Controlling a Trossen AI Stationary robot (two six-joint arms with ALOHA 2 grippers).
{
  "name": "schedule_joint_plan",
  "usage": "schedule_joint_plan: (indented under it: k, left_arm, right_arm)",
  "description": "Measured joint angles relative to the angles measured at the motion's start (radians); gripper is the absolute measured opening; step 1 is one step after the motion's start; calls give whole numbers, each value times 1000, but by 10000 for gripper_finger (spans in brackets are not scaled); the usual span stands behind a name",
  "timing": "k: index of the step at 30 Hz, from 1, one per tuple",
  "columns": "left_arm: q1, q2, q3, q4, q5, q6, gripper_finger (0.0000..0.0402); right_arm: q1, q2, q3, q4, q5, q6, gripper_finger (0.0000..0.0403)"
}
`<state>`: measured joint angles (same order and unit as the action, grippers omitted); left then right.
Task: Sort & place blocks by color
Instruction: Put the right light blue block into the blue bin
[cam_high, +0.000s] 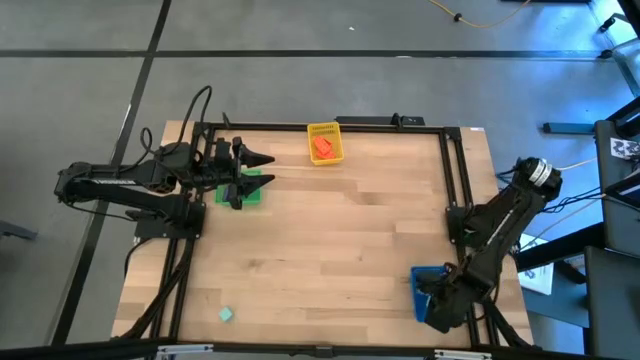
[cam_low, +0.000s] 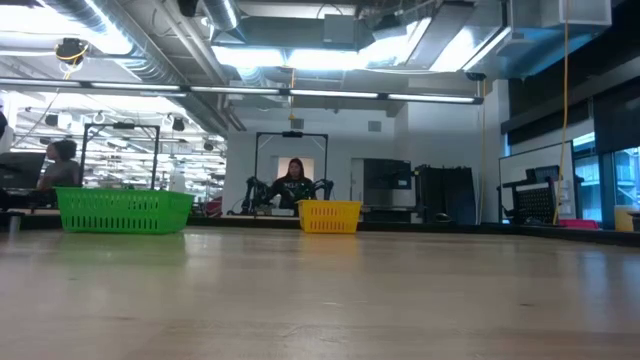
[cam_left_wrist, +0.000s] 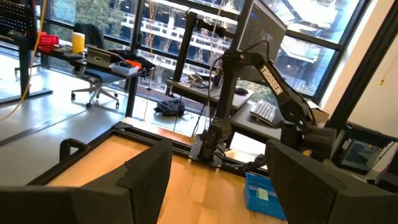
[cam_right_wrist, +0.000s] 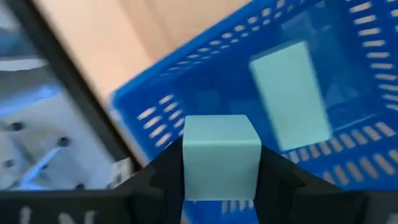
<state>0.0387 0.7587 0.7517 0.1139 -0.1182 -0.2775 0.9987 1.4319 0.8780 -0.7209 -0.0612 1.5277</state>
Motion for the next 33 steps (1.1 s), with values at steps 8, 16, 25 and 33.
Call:
schedule_joint_plan:
  k: [8,16,25,33]
  left_arm:
    - [0,0,0,2,-4,0,250]
    - [0,0,0,3,-12,0,250]
    - [0,0,0,3,-26,0,250]
    - [0,0,0,3,-26,0,250]
  right_arm:
    - [-8,95,-15,0,-12,-65,136]
    - [-8,147,-15,-11,-14,-68,136]
    - [-8,153,-15,-90,-11,-94,136]
    - [-8,153,-15,-86,24,-124,149]
